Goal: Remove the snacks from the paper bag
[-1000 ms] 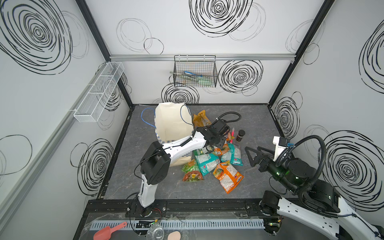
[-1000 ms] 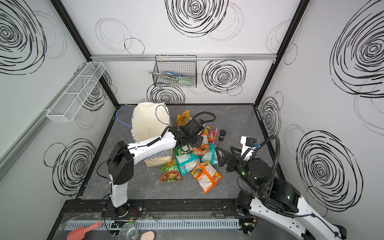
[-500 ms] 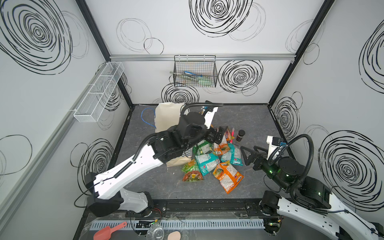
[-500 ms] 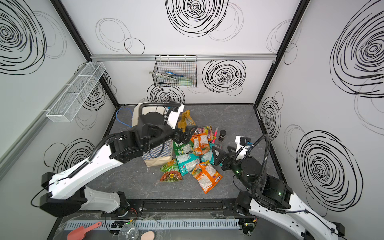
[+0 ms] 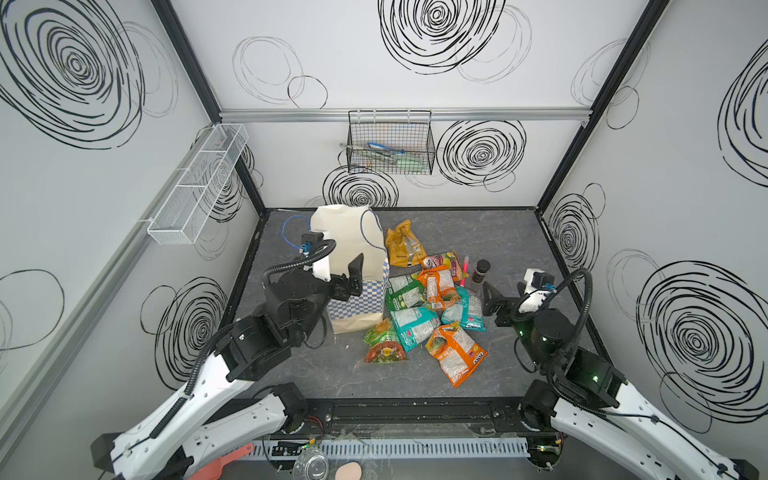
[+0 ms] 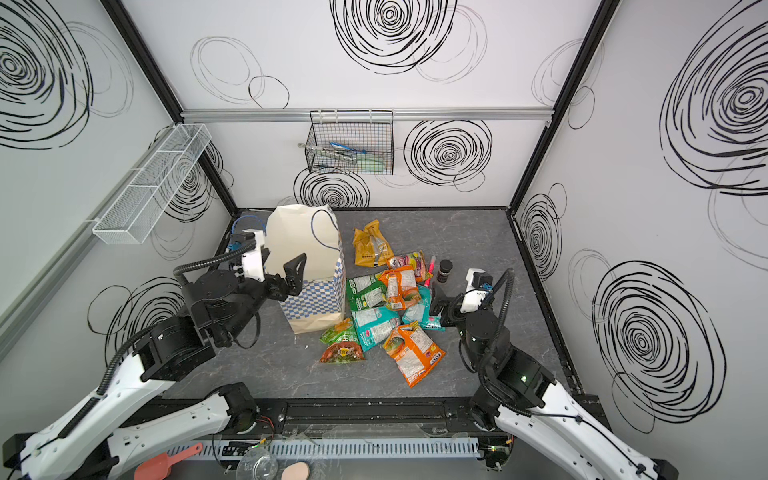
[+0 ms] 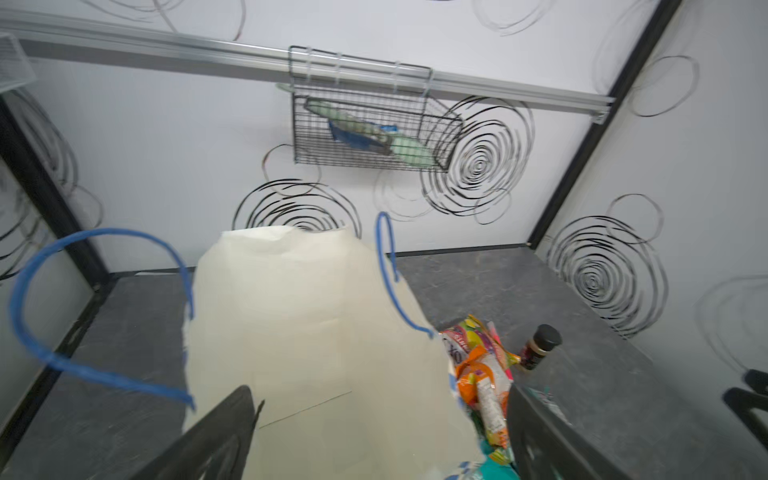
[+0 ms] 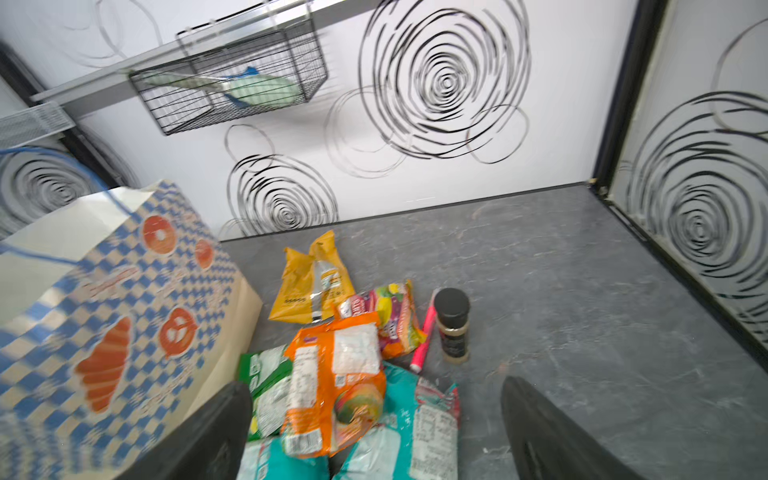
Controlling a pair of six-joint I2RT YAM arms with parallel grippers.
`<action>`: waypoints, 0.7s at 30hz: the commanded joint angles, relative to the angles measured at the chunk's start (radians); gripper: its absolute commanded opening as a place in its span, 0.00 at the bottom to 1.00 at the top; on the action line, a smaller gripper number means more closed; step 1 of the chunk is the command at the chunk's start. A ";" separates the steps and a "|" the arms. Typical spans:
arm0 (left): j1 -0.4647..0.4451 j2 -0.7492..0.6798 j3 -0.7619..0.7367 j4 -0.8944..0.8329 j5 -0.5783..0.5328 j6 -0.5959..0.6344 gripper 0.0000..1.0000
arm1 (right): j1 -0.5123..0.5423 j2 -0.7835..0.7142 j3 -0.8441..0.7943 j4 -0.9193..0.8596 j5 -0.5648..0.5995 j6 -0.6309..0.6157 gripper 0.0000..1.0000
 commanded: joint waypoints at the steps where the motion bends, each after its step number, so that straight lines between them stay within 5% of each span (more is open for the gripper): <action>1: 0.121 -0.064 -0.037 0.021 -0.036 -0.031 0.96 | -0.190 0.036 -0.055 0.146 -0.132 -0.039 0.97; 8: 0.329 -0.214 -0.095 0.083 -0.151 0.000 0.97 | -0.653 0.189 -0.227 0.369 -0.397 0.087 0.97; 15: 0.359 -0.359 -0.256 0.214 -0.385 0.035 0.99 | -0.684 0.354 -0.315 0.614 -0.261 0.038 0.97; 18: 0.364 -0.377 -0.351 0.253 -0.398 0.015 0.98 | -0.702 0.460 -0.303 0.680 -0.175 0.018 0.97; 21: 0.391 -0.376 -0.437 0.261 -0.415 -0.032 0.97 | -0.764 0.564 -0.238 0.661 -0.225 0.044 0.97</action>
